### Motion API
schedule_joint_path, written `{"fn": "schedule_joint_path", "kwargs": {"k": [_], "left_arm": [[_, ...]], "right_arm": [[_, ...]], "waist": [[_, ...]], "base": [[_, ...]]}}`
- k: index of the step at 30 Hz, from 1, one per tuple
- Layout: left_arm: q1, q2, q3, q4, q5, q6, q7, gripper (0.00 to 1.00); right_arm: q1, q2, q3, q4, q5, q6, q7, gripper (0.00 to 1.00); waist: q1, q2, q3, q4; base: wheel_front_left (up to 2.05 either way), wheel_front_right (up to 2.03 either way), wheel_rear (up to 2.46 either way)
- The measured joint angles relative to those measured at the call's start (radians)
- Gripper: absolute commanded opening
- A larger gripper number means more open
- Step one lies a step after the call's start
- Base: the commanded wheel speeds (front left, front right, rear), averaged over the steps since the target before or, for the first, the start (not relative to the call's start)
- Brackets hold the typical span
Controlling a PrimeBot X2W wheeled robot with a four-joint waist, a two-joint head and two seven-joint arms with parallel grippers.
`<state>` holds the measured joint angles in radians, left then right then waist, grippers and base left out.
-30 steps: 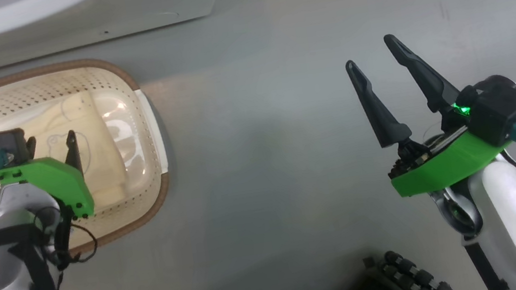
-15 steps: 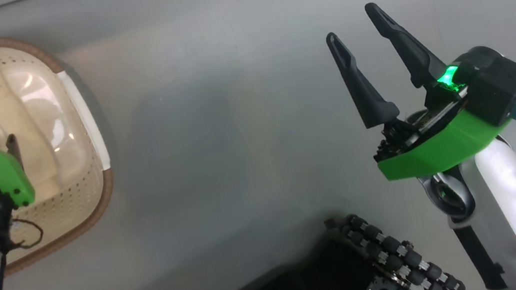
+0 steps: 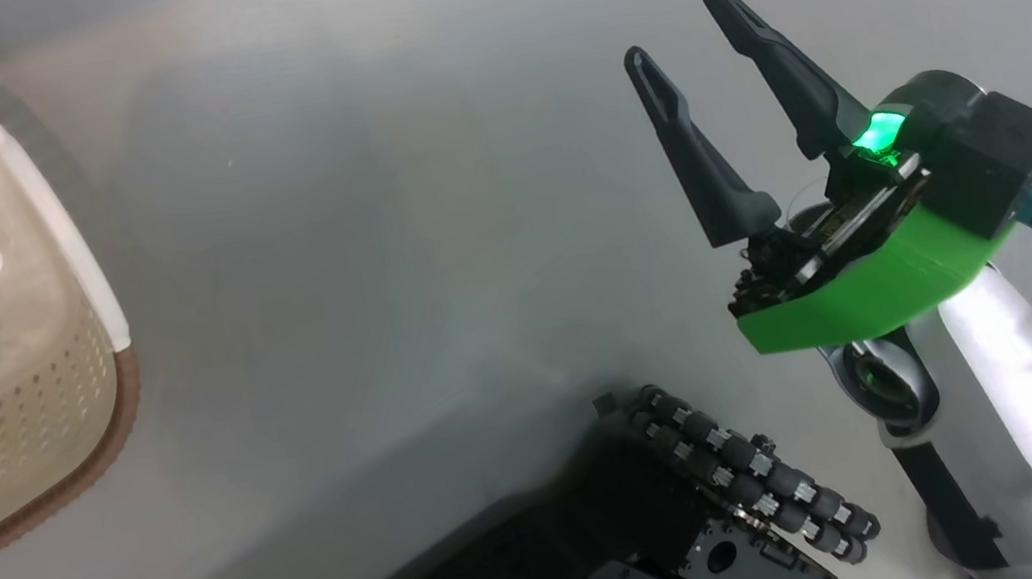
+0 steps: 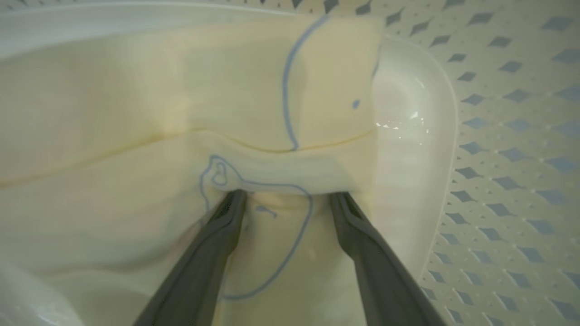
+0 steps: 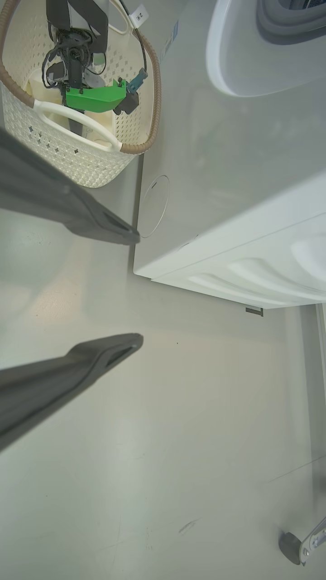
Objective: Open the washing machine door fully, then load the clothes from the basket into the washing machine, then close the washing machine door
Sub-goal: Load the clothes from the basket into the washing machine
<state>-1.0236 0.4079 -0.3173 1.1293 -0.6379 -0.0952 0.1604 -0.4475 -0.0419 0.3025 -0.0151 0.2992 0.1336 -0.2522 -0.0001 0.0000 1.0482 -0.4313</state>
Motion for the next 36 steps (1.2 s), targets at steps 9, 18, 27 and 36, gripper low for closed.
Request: {"fn": "schedule_joint_path", "kwargs": {"k": [9, 18, 27, 36], "left_arm": [[-0.03, -0.019, -0.012, 0.048, 0.003, 0.007, -0.01, 0.0], [-0.025, -0.049, -0.038, 0.09, 0.005, -0.001, -0.06, 0.0], [0.013, -0.079, -0.058, 0.09, 0.026, 0.023, -0.194, 0.0], [0.06, -0.128, -0.069, 0.061, 0.031, 0.053, -0.362, 0.0]], "right_arm": [[-0.004, 0.0, 0.001, 0.0, 0.0, 0.0, 0.0, 1.0], [-0.01, 0.0, -0.022, 0.005, -0.009, 0.0, 0.0, 1.0], [-0.006, 0.0, -0.066, 0.011, -0.047, 0.0, 0.0, 1.0], [0.041, 0.0, -0.126, 0.023, -0.099, 0.0, 0.0, 1.0]], "waist": [[0.0, 0.0, -0.003, 0.0], [0.0002, -0.0001, -0.037, 0.031], [0.0002, 0.0, -0.086, 0.081], [0.0001, 0.0, -0.17, 0.143]], "base": [[0.0, 0.0, 0.0], [0.0, 0.0, 0.0], [0.0, 0.0, 0.0], [0.0, 0.0, 0.0]]}}
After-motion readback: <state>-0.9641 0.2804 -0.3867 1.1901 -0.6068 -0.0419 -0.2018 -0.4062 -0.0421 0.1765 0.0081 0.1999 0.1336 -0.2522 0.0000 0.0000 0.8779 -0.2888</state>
